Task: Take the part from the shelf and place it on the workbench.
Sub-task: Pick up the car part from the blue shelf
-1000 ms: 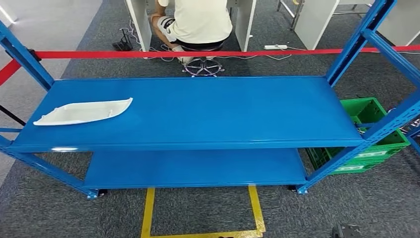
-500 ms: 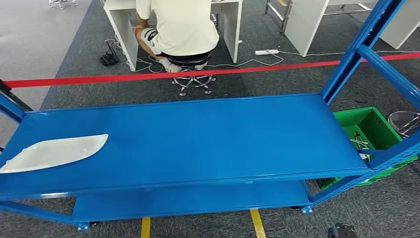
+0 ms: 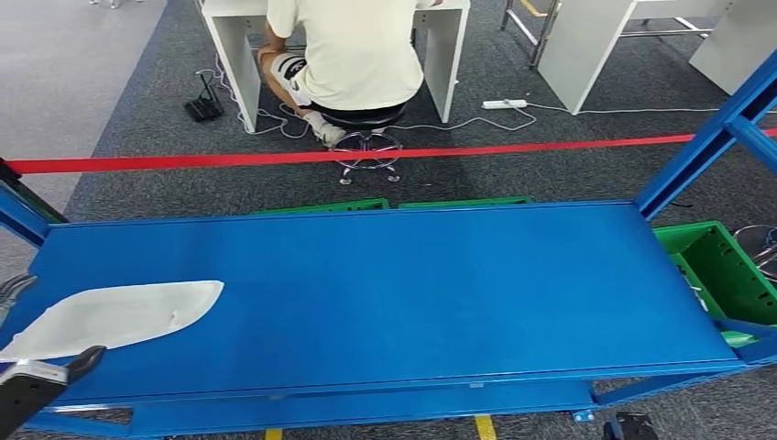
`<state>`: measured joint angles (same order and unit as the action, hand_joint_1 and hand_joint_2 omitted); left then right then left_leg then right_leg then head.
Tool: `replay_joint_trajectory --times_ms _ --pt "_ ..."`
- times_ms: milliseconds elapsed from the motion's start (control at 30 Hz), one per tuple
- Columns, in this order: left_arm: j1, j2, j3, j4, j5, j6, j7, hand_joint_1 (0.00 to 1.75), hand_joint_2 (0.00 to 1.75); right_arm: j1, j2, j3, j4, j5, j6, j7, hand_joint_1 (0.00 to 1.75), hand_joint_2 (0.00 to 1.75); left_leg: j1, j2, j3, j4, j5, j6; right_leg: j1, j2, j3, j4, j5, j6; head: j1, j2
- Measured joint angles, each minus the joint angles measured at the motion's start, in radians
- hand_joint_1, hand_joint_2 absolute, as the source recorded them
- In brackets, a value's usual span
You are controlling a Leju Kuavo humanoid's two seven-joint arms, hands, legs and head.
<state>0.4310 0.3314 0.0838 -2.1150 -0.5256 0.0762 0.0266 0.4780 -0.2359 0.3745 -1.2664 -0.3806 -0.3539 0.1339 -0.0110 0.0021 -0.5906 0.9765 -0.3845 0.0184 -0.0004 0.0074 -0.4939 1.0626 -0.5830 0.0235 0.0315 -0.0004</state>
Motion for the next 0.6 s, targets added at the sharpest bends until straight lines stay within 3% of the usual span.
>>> replay_joint_trajectory --times_ms 67,133,200,367,600 --pt "0.003 0.044 -0.016 0.002 -0.008 -0.031 0.020 0.00 1.75 -0.001 -0.016 0.006 0.002 -0.012 0.007 -0.007 0.00 0.00 -0.004 -0.002 0.006 0.004 -0.008 -0.006 0.005 0.000 0.012 -0.066 0.055 -0.006 -0.001 0.000" --pt "0.011 0.087 -0.028 0.004 -0.002 -0.051 0.024 0.00 1.75 -0.002 -0.025 0.013 0.005 -0.018 0.011 -0.012 0.00 0.00 -0.004 -0.004 0.006 0.006 -0.015 0.000 0.006 0.001 0.011 -0.071 0.067 -0.001 -0.001 0.000" --pt "0.018 0.120 -0.037 0.004 0.005 -0.057 0.025 0.00 1.75 -0.003 -0.029 0.020 0.008 -0.021 0.012 -0.016 0.00 0.00 -0.004 -0.004 0.008 0.004 -0.014 0.005 0.006 0.002 0.011 -0.072 0.069 0.002 -0.002 0.000" --pt "0.040 0.191 -0.056 0.004 0.039 -0.089 0.029 0.00 1.75 -0.010 -0.042 0.039 0.015 -0.033 0.013 -0.024 0.00 0.00 -0.004 -0.004 0.010 -0.002 -0.010 -0.002 0.008 0.002 0.010 -0.072 0.065 -0.003 -0.002 0.000" --pt "0.116 0.327 -0.066 0.004 0.114 -0.123 0.056 0.00 1.75 -0.040 -0.065 0.078 0.055 -0.068 0.023 -0.057 0.00 0.00 -0.001 -0.004 0.010 -0.002 -0.018 -0.015 0.010 0.002 0.011 -0.072 0.057 -0.012 -0.001 0.000"
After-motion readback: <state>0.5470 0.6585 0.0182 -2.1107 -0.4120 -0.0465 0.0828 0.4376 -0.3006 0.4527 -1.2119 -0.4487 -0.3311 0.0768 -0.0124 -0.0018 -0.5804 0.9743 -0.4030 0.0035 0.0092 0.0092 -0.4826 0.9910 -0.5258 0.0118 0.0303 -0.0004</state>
